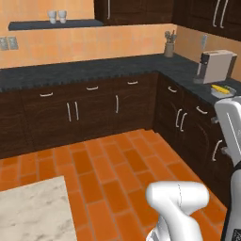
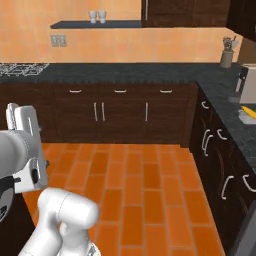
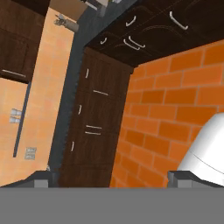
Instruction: Take the meat container that has the steak and place it on the second highest rack of the freezer. Then take the vegetable container that has the corn and avocado and place it on the highest rack of the freezer.
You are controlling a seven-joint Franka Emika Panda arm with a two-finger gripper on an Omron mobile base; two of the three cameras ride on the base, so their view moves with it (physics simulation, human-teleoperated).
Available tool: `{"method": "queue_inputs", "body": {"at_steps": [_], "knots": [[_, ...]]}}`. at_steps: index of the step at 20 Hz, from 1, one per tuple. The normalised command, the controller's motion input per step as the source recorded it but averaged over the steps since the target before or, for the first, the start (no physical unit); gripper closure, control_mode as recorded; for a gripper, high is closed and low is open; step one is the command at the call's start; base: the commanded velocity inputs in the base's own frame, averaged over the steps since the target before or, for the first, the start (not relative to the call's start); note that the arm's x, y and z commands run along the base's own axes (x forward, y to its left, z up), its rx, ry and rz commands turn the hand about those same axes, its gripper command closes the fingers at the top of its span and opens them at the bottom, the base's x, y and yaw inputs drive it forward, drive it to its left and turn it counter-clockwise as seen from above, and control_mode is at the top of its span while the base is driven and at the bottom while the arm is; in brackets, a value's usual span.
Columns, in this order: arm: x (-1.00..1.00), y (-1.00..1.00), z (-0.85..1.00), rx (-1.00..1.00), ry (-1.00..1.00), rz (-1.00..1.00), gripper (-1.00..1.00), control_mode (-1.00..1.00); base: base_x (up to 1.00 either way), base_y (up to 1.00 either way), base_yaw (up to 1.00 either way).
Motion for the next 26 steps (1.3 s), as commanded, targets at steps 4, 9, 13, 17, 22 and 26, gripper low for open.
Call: {"method": "queue_inputs", "body": {"at_steps": [4, 9, 13, 17, 22, 26], "knots": [[0.00, 0.00, 0.00, 0.00, 0.00, 0.00, -1.00, 1.00, 1.00, 0.20, -0.23], [0.00, 0.00, 0.00, 0.00, 0.00, 0.00, -1.00, 1.00, 1.00, 0.22, -0.37], [0.00, 0.00, 0.00, 0.00, 0.00, 0.00, -1.00, 1.00, 1.00, 0.00, -0.39], [0.00, 0.00, 0.00, 0.00, 0.00, 0.00, -1.00, 1.00, 1.00, 0.00, -0.48], [0.00, 0.00, 0.00, 0.00, 0.00, 0.00, -1.00, 1.00, 0.87, 0.03, -0.65], [0.00, 0.00, 0.00, 0.00, 0.00, 0.00, -1.00, 1.00, 0.63, 0.30, -0.80]]}}
